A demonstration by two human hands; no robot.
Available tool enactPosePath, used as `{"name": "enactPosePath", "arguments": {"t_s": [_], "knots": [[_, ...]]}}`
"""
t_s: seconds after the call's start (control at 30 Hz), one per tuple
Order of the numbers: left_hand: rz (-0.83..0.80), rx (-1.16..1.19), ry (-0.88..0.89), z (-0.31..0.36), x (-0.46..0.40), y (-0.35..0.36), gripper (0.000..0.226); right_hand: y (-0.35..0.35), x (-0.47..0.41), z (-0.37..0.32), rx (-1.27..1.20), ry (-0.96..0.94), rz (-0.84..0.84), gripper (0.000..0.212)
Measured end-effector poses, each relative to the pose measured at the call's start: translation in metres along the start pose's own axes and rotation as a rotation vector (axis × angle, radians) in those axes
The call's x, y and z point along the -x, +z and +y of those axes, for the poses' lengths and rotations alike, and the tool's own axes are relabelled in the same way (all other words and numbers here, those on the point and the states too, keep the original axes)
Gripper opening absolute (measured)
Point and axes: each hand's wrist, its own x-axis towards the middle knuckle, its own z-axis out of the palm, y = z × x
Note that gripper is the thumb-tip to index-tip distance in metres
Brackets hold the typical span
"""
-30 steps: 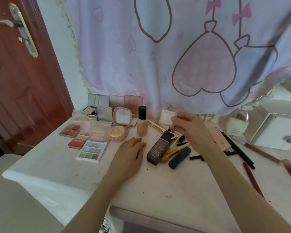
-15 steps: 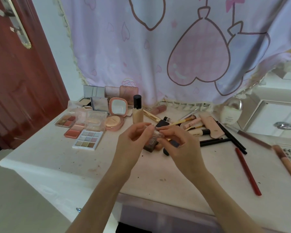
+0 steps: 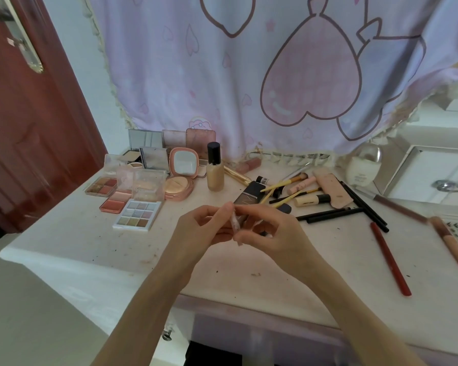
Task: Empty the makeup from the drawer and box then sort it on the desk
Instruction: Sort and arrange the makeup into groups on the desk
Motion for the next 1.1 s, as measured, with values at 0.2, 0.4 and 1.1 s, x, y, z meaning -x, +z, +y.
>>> {"name": "enactPosePath", "arguments": {"t_s": [0.2,0.4,1.1], "knots": [[-0.029,-0.076,-0.004,0.0,0.004,-0.003,0.045,0.003,0.003,-0.005,-0.014,0.085,-0.036,0.047],[-0.023,-0.431,0.349,0.007,0.008,-0.009,0.015,-0.006,-0.001,-0.008,-0.746,0.437,0.048,0.032],[-0.259,-0.582,0.377,0.036,-0.002,-0.074,0.044,0.042,-0.016,-0.029,-1.11,0.655,-0.186,0.035]]}}
